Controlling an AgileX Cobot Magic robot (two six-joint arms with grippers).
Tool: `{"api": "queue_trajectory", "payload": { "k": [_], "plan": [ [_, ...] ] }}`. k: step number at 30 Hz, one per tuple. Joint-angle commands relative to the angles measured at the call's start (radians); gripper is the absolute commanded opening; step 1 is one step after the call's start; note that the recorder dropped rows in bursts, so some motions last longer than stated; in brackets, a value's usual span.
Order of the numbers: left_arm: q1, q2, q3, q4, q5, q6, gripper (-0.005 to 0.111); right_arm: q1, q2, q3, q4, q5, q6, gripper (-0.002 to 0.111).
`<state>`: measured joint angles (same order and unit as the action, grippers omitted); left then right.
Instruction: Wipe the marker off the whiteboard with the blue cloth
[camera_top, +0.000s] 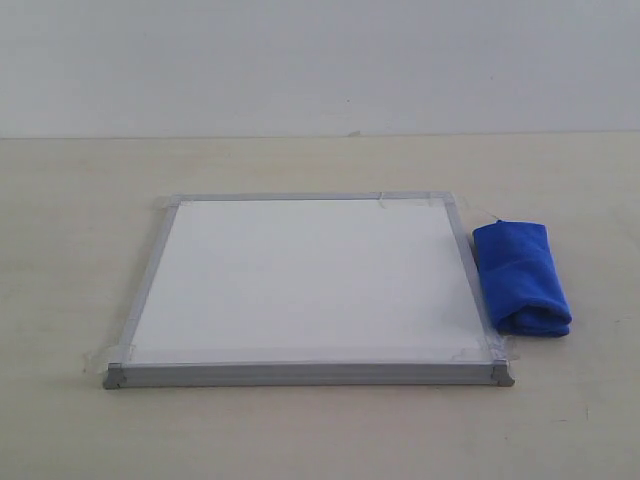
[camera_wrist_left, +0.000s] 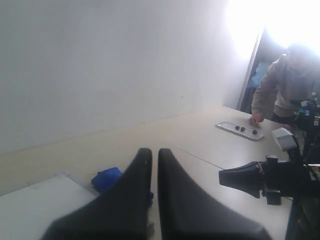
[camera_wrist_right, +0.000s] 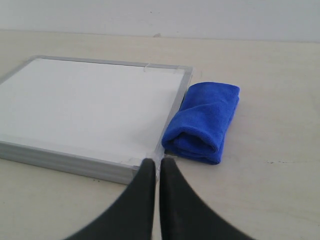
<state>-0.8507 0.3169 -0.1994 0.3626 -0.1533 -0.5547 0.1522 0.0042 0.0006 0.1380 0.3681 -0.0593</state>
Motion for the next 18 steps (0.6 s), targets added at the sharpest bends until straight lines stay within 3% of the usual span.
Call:
{"api": "queue_trajectory", "payload": {
  "k": [1, 5, 11, 14, 18],
  "plan": [
    [0.114, -0.081, 0.052, 0.003, -0.004, 0.013, 0.004, -0.003, -0.004, -0.001, -0.002, -0.005, -0.002, 0.000],
    [0.277, -0.191, 0.125, 0.001, -0.004, 0.013, 0.004, -0.003, -0.004, -0.001, -0.002, -0.005, -0.002, 0.000],
    [0.452, -0.317, 0.190, 0.001, -0.004, 0.011, 0.004, -0.003, -0.004, -0.001, -0.002, -0.005, -0.002, 0.000],
    [0.519, -0.317, 0.196, 0.001, -0.004, 0.011, 0.004, -0.003, -0.004, -0.001, -0.002, -0.005, -0.002, 0.000],
    [0.549, -0.317, 0.196, 0.001, -0.004, 0.011, 0.004, -0.003, -0.004, -0.001, -0.002, -0.005, -0.002, 0.000]
  ]
}}
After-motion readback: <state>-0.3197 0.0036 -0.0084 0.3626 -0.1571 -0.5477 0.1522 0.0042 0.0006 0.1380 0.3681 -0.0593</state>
